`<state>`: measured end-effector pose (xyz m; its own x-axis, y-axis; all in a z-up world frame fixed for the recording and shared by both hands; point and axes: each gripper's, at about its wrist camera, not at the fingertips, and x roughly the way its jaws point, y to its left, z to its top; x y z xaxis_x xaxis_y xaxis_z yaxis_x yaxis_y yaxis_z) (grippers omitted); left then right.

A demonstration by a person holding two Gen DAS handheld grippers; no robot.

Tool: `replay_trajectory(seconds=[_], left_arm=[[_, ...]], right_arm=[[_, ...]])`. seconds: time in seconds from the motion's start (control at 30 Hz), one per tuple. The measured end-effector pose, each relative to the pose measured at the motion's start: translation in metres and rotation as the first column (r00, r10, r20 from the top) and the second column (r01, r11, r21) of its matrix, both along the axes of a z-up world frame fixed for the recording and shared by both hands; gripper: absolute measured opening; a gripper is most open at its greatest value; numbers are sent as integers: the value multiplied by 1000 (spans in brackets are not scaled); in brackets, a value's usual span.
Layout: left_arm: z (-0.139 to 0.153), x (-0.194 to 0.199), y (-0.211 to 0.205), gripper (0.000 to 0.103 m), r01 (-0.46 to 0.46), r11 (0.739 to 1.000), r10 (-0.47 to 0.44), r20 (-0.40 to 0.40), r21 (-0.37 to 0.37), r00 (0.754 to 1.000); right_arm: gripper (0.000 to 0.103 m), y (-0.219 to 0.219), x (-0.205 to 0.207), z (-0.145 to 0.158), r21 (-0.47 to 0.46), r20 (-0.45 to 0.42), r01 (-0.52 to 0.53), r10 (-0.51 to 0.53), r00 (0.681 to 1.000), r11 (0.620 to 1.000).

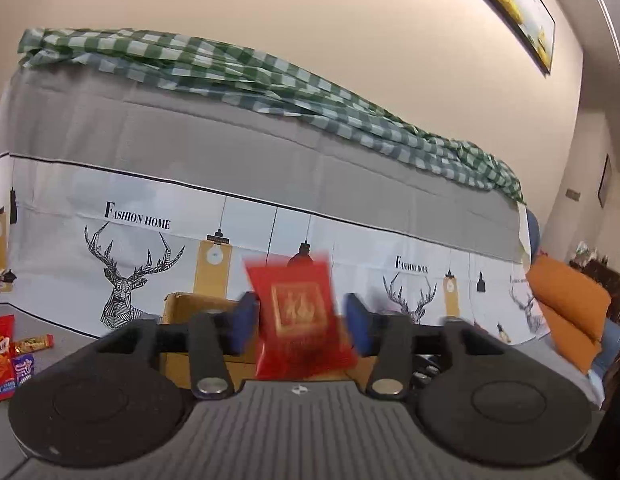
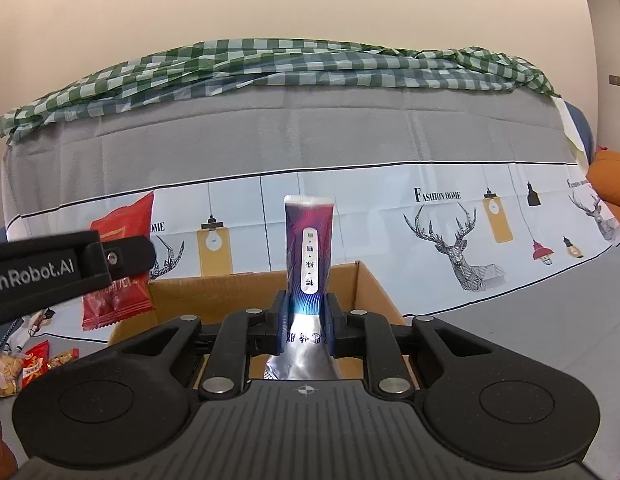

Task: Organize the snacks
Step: 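Carry the red packet and purple stick over the box and open both grippers, then move both open grippers back to the snack pile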

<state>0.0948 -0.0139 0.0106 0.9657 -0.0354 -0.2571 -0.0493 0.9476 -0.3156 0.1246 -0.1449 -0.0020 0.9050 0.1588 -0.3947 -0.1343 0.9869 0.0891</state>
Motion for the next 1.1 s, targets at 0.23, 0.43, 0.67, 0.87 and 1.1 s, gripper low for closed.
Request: replay_trajectory(seconds=[0.23, 0.43, 0.67, 0.87, 1.1], left_arm=[[7, -15, 13, 74, -55, 998, 50, 105, 43, 993], [11, -24, 39, 65, -83, 996, 81, 103, 14, 991], [7, -30, 92, 38, -150, 988, 151, 38, -38, 988], [-13, -39, 142, 35, -265, 964, 264, -33, -21, 964], [-38, -44, 191, 35, -376, 926, 370, -127, -32, 920]], right_arm=[[68, 6, -2, 3, 20, 5, 55, -55, 998, 998], [68, 25, -5, 6, 39, 19, 47, -48, 999, 998], [69, 61, -13, 7, 55, 36, 34, -36, 999, 998], [68, 96, -22, 6, 76, 47, 1, -4, 999, 997], [61, 145, -36, -1, 74, 69, -85, 80, 994, 994]])
